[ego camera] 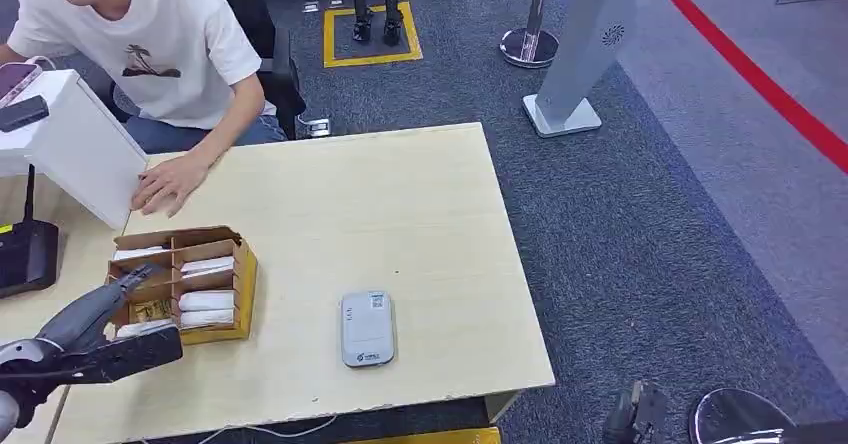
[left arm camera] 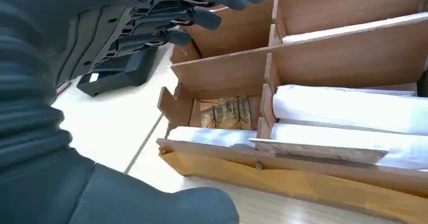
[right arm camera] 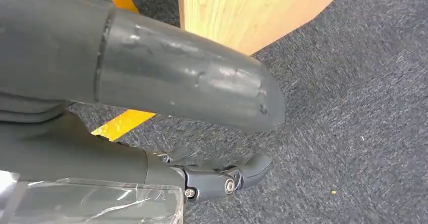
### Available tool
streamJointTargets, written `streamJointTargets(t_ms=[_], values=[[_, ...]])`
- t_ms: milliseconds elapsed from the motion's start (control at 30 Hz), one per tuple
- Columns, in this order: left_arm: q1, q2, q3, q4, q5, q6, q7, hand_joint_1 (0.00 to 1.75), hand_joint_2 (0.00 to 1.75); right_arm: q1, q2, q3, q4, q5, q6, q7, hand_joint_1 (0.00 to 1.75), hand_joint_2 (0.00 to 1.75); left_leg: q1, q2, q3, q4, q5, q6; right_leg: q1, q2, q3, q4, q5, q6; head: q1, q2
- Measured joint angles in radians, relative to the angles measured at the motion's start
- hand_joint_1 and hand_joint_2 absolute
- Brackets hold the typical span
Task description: Pass the card to the sensor for recognition and then transmit it.
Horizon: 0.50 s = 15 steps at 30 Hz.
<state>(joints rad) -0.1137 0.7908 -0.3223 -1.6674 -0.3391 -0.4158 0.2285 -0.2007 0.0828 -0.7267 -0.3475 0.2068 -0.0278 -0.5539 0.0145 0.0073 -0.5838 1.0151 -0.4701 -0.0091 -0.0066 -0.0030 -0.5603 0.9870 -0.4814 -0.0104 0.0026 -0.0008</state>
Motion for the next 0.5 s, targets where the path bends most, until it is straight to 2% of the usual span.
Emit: streamJointTargets(t_ms=[333, 500], values=[[0.007, 0.005, 0.000, -0.021, 0.007, 0.003, 0.007, 0.00, 1.75, -0.003, 0.001, 0.008, 0.000, -0.009, 0.000, -0.003, 0.00, 0.00, 0.000, 0.000, 0.000, 0.000, 0.000, 0.000, 0.000, 0.000, 0.000, 0.000, 0.000, 0.000, 0.000, 0.000], [0.061, 0.016, 0.002, -0.066, -0.004, 0.049, 0.021, 0.00, 1.75, -0.001, 0.001, 0.010, 0.000, -0.022, -0.003, -0.006, 0.00, 0.00, 0.000, 0.000, 0.000, 0.000, 0.000, 0.000, 0.000, 0.001, 0.000, 0.000, 0.000, 0.000, 0.000, 0.000]])
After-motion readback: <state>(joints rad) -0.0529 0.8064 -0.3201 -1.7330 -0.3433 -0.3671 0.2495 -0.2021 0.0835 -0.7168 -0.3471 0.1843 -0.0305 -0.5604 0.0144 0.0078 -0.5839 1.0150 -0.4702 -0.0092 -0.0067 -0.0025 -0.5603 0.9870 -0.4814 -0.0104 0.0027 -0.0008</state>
